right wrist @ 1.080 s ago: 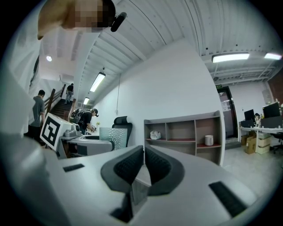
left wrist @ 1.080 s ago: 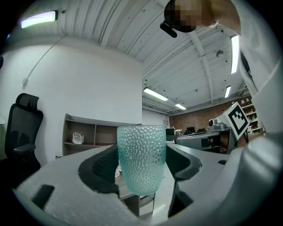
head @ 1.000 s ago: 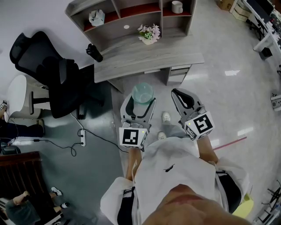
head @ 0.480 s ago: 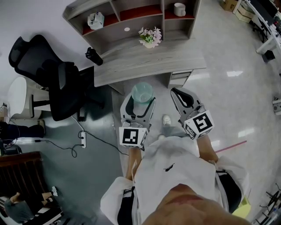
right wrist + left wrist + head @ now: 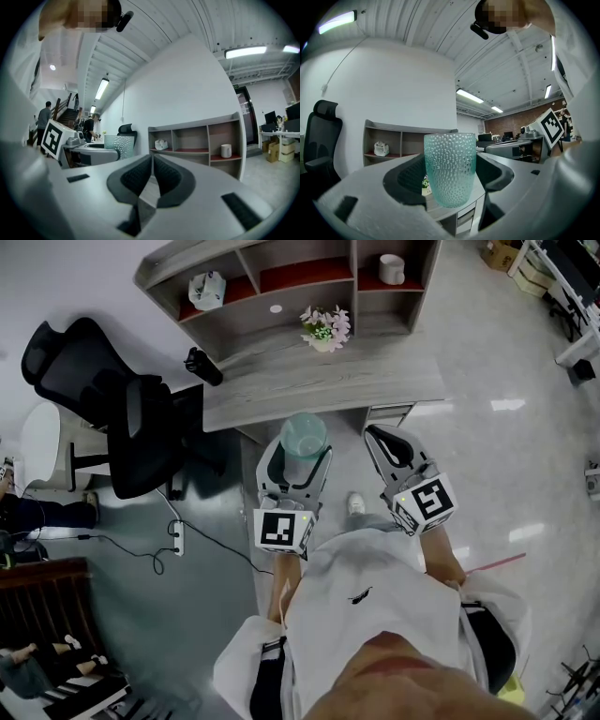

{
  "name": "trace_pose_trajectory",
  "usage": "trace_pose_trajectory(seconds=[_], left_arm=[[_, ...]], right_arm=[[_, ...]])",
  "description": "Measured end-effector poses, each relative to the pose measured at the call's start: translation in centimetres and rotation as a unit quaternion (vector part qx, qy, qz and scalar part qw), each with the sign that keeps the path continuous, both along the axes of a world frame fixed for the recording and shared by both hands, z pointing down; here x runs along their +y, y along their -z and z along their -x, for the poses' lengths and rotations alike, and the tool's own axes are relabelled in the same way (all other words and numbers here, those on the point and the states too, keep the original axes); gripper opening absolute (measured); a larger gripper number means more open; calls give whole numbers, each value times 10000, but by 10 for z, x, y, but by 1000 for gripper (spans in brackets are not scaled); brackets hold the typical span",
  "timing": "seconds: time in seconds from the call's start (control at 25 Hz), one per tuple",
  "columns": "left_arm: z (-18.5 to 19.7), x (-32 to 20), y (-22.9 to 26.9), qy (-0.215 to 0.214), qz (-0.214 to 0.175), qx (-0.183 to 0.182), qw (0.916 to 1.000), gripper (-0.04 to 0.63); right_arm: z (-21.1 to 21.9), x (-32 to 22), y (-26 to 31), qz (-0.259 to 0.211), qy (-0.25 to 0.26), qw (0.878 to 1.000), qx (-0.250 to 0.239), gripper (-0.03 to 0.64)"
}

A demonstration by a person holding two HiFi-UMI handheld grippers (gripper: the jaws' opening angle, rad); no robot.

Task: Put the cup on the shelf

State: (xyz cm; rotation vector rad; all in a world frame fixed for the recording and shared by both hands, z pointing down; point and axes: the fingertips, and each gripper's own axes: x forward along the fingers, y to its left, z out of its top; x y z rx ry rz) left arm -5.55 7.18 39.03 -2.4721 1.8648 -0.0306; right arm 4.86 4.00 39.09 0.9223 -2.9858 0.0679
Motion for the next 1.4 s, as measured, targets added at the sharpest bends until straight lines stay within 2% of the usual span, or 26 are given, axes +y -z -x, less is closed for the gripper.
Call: trace_pose_trajectory(seconds=[0.72, 1.4], left_arm=[[3, -55, 6, 292, -49, 47, 9995, 356], [24, -106, 6, 238, -41, 40, 9997, 356]], right_arm=[[4, -60, 9, -98, 298, 9995, -70, 37], [21, -112, 9, -47, 147, 9998, -104, 37]])
